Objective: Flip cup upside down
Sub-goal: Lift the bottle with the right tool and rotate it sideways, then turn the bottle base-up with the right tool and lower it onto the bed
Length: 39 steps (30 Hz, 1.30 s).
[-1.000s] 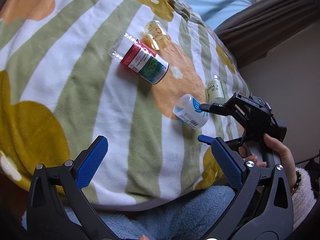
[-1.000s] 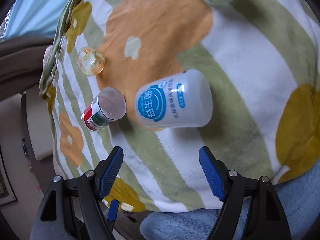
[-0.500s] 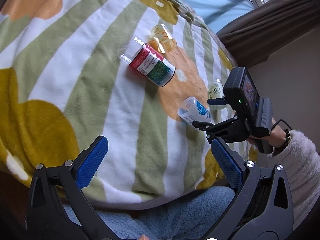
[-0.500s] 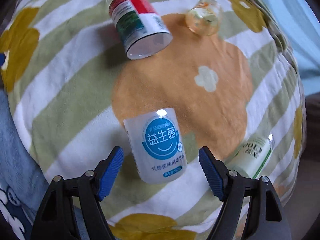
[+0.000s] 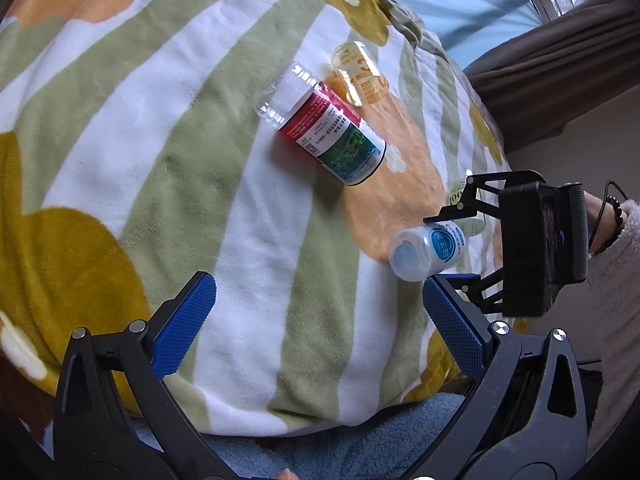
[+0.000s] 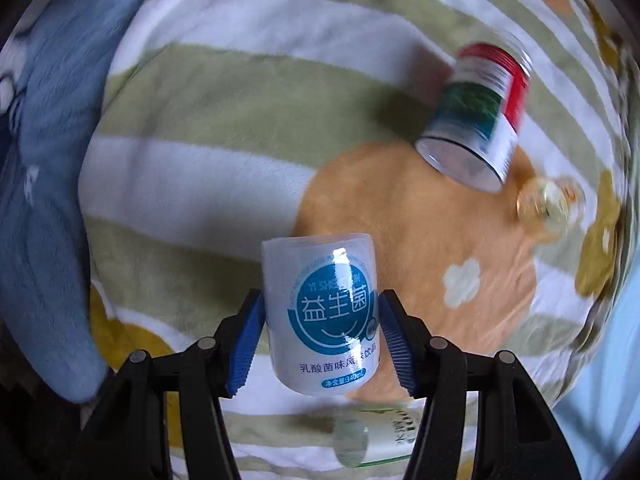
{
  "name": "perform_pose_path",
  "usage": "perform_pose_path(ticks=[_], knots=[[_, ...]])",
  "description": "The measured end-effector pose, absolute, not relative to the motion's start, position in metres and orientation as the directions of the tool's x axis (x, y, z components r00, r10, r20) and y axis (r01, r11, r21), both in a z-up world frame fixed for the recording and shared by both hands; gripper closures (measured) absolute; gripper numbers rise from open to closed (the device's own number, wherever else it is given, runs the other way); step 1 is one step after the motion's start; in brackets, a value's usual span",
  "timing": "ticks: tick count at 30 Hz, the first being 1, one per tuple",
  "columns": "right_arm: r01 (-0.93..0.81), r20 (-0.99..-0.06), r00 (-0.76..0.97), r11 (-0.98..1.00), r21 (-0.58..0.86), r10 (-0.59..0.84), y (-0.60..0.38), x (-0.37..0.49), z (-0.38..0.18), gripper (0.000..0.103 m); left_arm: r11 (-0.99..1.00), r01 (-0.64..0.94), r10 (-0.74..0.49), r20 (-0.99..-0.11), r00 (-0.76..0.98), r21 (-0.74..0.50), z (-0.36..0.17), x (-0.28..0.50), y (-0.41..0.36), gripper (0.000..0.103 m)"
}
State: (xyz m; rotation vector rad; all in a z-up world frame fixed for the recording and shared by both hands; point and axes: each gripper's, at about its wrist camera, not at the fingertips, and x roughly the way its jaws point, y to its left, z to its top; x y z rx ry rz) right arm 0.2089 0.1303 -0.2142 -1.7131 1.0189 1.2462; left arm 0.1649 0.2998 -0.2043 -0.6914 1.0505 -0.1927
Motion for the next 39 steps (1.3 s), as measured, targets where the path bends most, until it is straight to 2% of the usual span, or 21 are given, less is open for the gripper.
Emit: perform_pose_path(ticks=[3, 6, 9, 12, 15, 18, 19, 21, 23, 26, 29, 32, 35, 39], knots=[[-0.841, -0.948, 0.290, -0.508, -0.185, -0.135, 0.128, 0.197, -0.229, 0.047, 0.782, -0.178, -0.457, -0.743, 0.489, -0.597, -0.207, 0.168, 0.295, 0.000], [-0.852, -0.945, 0.302, -0.482, -0.205, -0.130, 0.130, 0.203, -0.230, 0.045, 0.792, -0.178, -0.448, -0.753, 0.482, -0.585, -0.205, 0.168, 0.294, 0.000], [-0.953, -0.976, 0.203, -0.246, -0.178, -0.080, 0.135, 0.227, -0.200, 0.043, 0.788, -0.172, -0.452, -0.746, 0.490, -0.591, -0.202, 0.167, 0.295, 0.000], [-0.977, -0.992, 0.124, 0.176, -0.117, 0.031, 0.132, 0.268, -0.154, 0.042, 0.781, -0.159, -0.463, -0.732, 0.500, -0.603, -0.197, 0.165, 0.296, 0.000], [-0.764, -0.984, 0.039, 0.640, 0.084, 0.176, 0.104, 0.310, -0.118, 0.041, 0.772, -0.140, -0.482, -0.714, 0.508, -0.620, -0.192, 0.161, 0.297, 0.000], [-0.425, -0.967, 0.010, 0.877, 0.226, 0.254, 0.069, 0.318, -0.116, 0.041, 0.756, -0.118, -0.506, -0.689, 0.518, -0.644, -0.186, 0.152, 0.298, 0.000], [-0.292, -0.955, 0.031, 0.916, 0.274, 0.296, 0.068, 0.296, -0.108, 0.041, 0.751, -0.109, -0.516, -0.681, 0.519, -0.651, -0.184, 0.149, 0.298, 0.000], [-0.019, -0.914, 0.066, 0.916, 0.401, 0.401, 0.041, 0.284, -0.118, 0.041, 0.748, -0.087, -0.529, -0.670, 0.521, -0.658, -0.180, 0.142, 0.298, 0.000], [0.227, -0.894, 0.079, 0.866, 0.447, 0.441, 0.021, 0.271, -0.140, 0.041, 0.755, -0.070, -0.529, -0.668, 0.523, -0.653, -0.176, 0.137, 0.298, 0.000], [0.447, -0.871, 0.108, 0.760, 0.472, 0.478, 0.008, 0.250, -0.170, 0.041, 0.749, -0.048, -0.544, -0.654, 0.525, -0.661, -0.173, 0.129, 0.300, 0.000], [0.519, -0.841, 0.157, 0.682, 0.516, 0.517, 0.009, 0.246, -0.189, 0.041, 0.734, -0.035, -0.563, -0.635, 0.529, -0.678, -0.172, 0.124, 0.305, 0.000], [0.558, -0.840, 0.214, 0.643, 0.524, 0.499, 0.011, 0.248, -0.194, 0.041, 0.727, -0.029, -0.570, -0.626, 0.532, -0.686, -0.172, 0.121, 0.310, 0.000], [0.610, -0.875, 0.206, 0.642, 0.466, 0.438, 0.013, 0.255, -0.206, 0.041, 0.714, -0.031, -0.579, -0.615, 0.534, -0.699, -0.174, 0.120, 0.316, 0.000], [0.629, -0.869, 0.221, 0.616, 0.474, 0.443, 0.007, 0.263, -0.216, 0.040, 0.695, -0.040, -0.591, -0.601, 0.538, -0.718, -0.179, 0.124, 0.323, 0.000]])
